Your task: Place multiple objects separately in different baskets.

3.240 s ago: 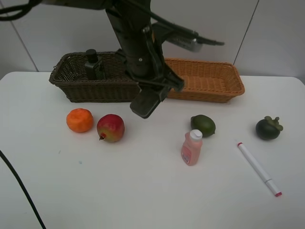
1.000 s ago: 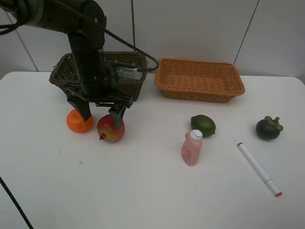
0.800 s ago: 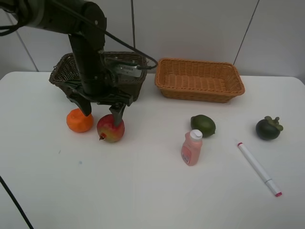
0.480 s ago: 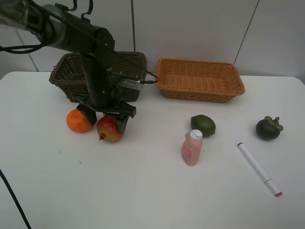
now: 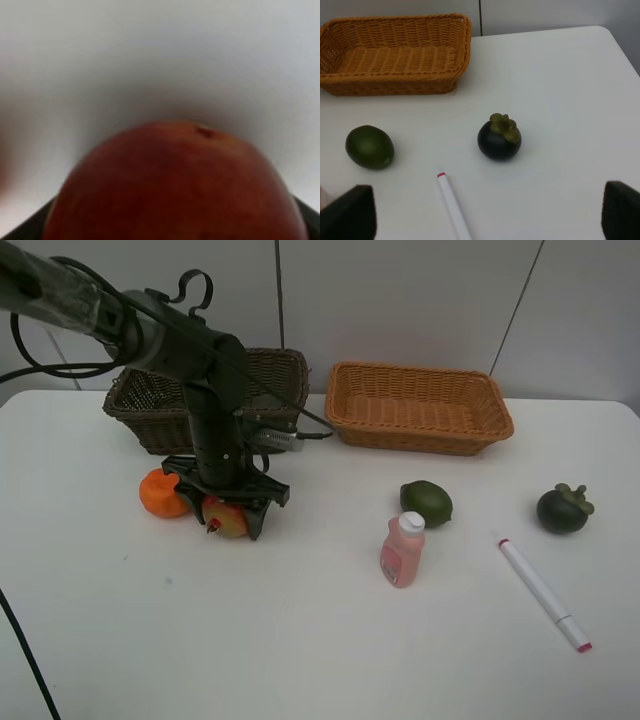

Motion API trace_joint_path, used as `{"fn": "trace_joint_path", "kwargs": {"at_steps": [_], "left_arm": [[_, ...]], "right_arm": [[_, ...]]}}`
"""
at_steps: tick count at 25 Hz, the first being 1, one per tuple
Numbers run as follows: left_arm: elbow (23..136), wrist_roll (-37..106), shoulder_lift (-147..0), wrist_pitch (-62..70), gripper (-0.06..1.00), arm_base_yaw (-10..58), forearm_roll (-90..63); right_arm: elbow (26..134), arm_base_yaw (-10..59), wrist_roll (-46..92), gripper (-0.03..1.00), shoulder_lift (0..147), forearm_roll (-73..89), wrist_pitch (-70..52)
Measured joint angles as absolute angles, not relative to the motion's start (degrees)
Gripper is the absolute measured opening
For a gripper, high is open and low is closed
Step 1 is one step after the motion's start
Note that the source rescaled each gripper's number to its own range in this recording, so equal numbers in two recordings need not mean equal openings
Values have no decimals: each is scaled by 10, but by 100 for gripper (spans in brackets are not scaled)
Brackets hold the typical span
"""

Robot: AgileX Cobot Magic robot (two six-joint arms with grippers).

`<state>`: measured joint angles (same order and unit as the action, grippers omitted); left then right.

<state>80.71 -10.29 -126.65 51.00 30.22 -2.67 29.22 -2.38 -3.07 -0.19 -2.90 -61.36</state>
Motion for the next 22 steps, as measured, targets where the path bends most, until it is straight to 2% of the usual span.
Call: {"fn": "trace_joint_path", "kwargs": {"at_steps": [5,9,15,22], "left_arm": [[810,-101,-1267,524,71,302,-31],[860,-87,-1255,559,71,302,-58],[1074,-64,-1250,609,71,302,-112],[1295,-14,-1361,553,71,302,-124]], "right_arm": [[292,-24,-31,100,-2,-29,-614],[292,-24,-31,100,-2,-29,-614],[292,-24,-31,100,-2,-29,-614],[292,-24,-31,100,-2,-29,-614]]}}
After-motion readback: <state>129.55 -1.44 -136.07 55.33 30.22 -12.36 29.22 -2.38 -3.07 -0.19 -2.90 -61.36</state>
